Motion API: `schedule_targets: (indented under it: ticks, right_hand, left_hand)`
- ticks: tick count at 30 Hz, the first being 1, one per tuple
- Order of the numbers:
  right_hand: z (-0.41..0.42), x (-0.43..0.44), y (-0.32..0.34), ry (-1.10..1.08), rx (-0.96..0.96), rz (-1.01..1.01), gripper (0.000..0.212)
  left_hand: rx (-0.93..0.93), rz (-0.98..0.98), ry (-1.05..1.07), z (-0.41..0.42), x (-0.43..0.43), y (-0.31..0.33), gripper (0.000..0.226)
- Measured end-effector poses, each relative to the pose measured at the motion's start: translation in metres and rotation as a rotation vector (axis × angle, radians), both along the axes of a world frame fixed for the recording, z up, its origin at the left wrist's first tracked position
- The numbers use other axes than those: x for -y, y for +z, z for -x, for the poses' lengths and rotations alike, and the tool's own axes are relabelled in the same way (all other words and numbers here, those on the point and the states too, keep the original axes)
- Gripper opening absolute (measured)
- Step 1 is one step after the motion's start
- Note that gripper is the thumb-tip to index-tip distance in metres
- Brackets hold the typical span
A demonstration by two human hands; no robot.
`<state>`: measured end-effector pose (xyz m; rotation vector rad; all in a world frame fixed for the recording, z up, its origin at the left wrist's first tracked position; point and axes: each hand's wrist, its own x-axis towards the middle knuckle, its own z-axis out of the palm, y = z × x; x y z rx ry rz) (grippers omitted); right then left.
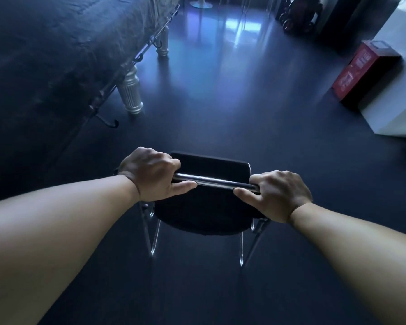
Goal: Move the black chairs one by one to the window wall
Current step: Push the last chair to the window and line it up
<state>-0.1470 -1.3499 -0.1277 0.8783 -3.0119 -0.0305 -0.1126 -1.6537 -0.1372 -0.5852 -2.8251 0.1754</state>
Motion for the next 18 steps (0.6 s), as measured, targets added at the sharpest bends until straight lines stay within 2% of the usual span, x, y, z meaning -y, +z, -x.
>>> schedule_targets:
  ticks: [9, 18]
  right_hand:
    - [0.104, 0.002, -0.004, 0.02, -0.076, -0.031, 0.084]
    - [0.208, 0.012, -0.009, 0.041, -0.163, -0.012, 0.079]
  left_hand:
    - [-0.05, -0.028, -0.005, 0.089, 0.003, -0.001, 0.075]
    - [-0.088, -0.004, 0.006, 0.192, 0.015, 0.002, 0.076]
